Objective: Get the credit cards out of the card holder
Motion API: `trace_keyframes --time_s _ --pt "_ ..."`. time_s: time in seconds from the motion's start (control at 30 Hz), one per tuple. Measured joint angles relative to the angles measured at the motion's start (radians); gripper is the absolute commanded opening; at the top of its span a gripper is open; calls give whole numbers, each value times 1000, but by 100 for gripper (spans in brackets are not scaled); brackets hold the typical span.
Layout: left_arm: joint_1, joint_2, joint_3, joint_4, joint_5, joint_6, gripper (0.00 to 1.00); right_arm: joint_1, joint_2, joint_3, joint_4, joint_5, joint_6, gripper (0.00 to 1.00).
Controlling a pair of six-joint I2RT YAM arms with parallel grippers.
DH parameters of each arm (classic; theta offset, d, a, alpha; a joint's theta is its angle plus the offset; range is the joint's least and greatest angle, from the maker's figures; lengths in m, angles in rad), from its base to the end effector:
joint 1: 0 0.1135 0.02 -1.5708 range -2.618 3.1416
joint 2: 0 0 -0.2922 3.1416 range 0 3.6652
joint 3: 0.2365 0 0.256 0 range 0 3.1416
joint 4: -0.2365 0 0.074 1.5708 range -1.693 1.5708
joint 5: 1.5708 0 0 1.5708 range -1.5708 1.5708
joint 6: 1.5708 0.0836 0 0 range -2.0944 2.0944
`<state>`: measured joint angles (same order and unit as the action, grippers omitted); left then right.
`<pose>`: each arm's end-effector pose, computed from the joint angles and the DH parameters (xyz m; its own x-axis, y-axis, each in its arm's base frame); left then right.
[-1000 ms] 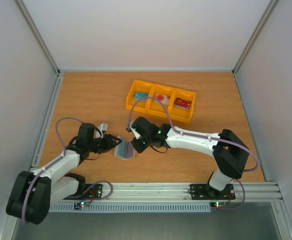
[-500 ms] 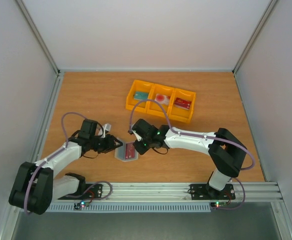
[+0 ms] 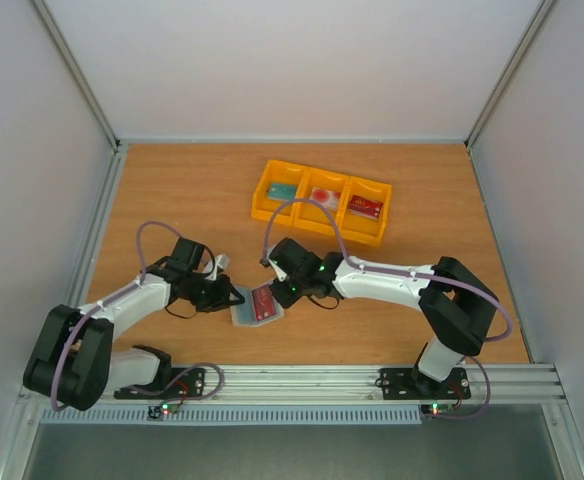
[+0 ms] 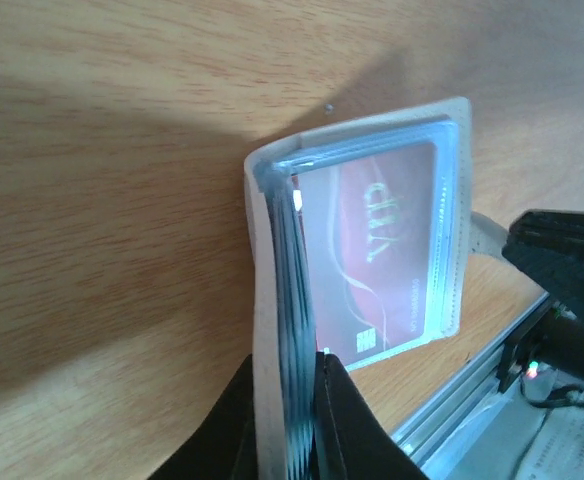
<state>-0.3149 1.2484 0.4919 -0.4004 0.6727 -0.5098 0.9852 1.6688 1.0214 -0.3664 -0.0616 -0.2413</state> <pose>0.1794 -0.1132 0.1358 -0.9943 -0.0775 -0.0726 -0.0054 0.7198 -0.6942 0.1983 0.3083 0.1684 -0.2525 -0.8123 -0.5258 -0.9373 0.3403 -0.0756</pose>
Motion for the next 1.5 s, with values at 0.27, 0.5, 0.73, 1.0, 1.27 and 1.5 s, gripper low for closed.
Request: trace_keyframes --time_s 0.27,0.5,0.73,1.0,1.27,1.5 --pt "0 -15 0 -13 -8 -2 0 -36 -46 -53 23 -20 5 3" --pt "13 -151 35 45 121 -2 0 -125 -168 -102 6 -78 11 83" --pt "14 -289 141 -31 201 149 0 -253 -493 -127 -26 -248 -37 99" --pt "13 -398 240 -192 325 414 0 -257 -498 143 -172 -572 -195 98" --pt "-8 -417 415 -542 304 909 0 -229 -341 365 -310 -698 -369 99" --pt "-14 -417 477 -681 288 1066 0 -166 -254 369 -448 -717 -510 93"
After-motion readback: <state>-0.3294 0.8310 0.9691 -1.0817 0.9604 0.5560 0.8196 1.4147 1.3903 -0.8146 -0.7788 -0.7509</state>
